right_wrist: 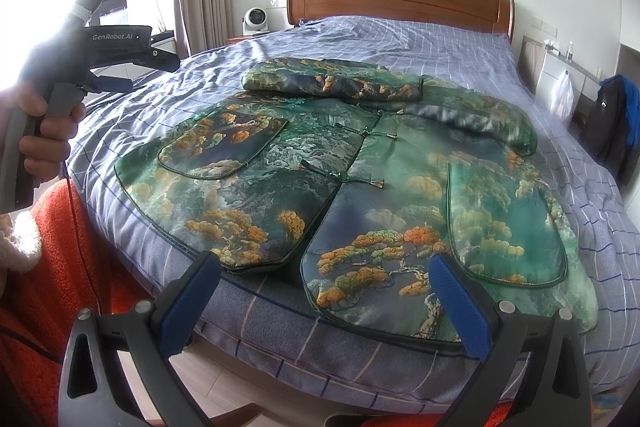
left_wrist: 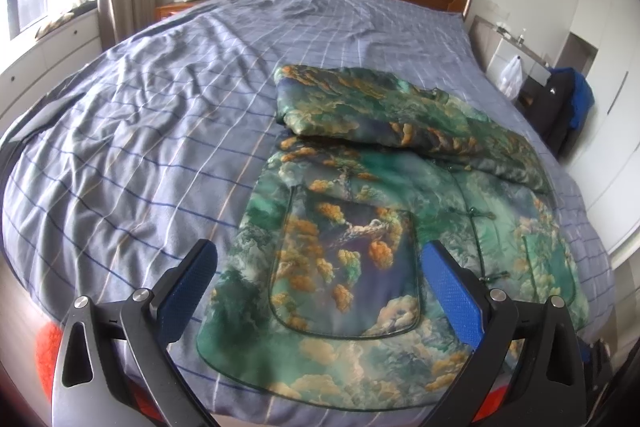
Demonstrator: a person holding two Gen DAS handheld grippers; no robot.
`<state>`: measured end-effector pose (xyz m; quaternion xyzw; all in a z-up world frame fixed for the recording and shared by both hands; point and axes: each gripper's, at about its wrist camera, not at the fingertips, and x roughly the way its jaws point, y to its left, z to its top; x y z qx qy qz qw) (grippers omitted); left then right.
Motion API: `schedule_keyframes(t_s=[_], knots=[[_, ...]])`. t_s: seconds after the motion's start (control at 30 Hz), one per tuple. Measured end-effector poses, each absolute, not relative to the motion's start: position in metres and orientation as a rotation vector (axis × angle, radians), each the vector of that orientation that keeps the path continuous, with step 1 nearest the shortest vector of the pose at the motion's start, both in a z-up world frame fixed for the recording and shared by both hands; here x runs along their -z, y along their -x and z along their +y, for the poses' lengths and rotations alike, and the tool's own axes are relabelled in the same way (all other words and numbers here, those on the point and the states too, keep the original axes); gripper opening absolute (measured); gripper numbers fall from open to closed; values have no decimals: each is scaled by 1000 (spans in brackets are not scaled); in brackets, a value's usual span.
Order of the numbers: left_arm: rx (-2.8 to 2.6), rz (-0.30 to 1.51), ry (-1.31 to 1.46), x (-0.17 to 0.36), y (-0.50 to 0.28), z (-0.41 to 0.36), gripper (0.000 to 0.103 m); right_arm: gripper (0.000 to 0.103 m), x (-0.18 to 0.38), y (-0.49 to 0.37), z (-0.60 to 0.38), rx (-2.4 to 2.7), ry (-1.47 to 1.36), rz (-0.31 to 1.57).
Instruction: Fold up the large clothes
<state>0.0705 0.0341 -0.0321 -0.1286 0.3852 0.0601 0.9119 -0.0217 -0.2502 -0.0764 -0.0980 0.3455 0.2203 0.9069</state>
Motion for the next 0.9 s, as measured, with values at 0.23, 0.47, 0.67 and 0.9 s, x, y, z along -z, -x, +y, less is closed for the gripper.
schedule_keyframes(t_s=[0.23,0.47,0.67,0.9], knots=[[-130,802,254,34,-70,34,102,102,76,22,-251,-455,203,713],[-154,816,234,38,-71,40,102,102,76,23,-251,-455,203,711],[-208,886,346,66,-74,97,102,102,68,9,-291,-385,92,725],[-39,1093,413,122,-69,111,102,102,46,-27,-407,-100,70,738]])
